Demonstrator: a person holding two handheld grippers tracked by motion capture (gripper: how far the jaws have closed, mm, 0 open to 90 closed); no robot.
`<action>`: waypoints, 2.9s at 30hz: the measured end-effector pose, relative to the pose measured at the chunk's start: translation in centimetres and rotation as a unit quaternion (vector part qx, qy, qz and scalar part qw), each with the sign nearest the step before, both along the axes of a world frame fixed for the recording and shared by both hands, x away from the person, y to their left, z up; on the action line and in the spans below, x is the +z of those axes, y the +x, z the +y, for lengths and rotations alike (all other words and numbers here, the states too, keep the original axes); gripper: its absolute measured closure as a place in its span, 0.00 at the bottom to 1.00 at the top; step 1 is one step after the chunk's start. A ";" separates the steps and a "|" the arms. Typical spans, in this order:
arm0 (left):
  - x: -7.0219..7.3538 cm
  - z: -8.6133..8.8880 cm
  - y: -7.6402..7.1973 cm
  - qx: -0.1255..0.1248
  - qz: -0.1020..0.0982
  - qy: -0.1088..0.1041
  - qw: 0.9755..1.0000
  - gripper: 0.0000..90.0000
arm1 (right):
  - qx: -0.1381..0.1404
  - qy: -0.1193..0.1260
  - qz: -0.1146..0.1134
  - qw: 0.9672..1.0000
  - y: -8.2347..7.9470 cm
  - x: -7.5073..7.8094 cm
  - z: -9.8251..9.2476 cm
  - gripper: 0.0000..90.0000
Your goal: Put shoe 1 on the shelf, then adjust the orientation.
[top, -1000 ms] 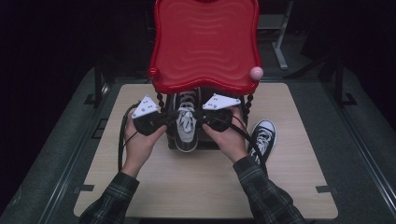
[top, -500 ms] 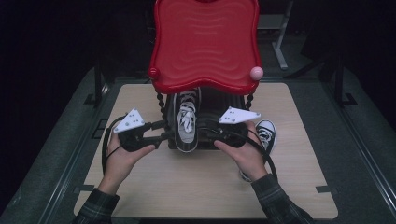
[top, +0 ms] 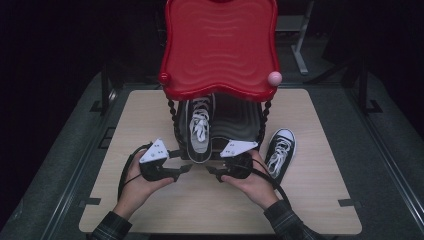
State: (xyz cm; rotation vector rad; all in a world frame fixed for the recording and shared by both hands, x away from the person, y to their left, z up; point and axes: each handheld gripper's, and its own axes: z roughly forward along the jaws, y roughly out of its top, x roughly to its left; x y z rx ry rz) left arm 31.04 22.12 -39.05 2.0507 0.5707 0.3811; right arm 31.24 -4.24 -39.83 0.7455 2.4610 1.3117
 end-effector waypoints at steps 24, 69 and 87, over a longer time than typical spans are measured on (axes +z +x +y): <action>1.5 -2.5 2.3 0.050 -0.026 0.017 0.998 0.49 | -0.044 -0.019 -0.030 0.998 2.4 2.1 0.7 0.61; 2.4 0.2 -1.0 0.084 0.017 0.033 0.996 0.46 | -0.080 0.021 -0.004 0.997 1.4 3.3 -4.4 0.59; -3.2 6.8 -2.8 0.130 0.078 0.078 0.985 0.33 | -0.185 0.025 0.012 0.982 -2.5 1.4 -15.4 0.57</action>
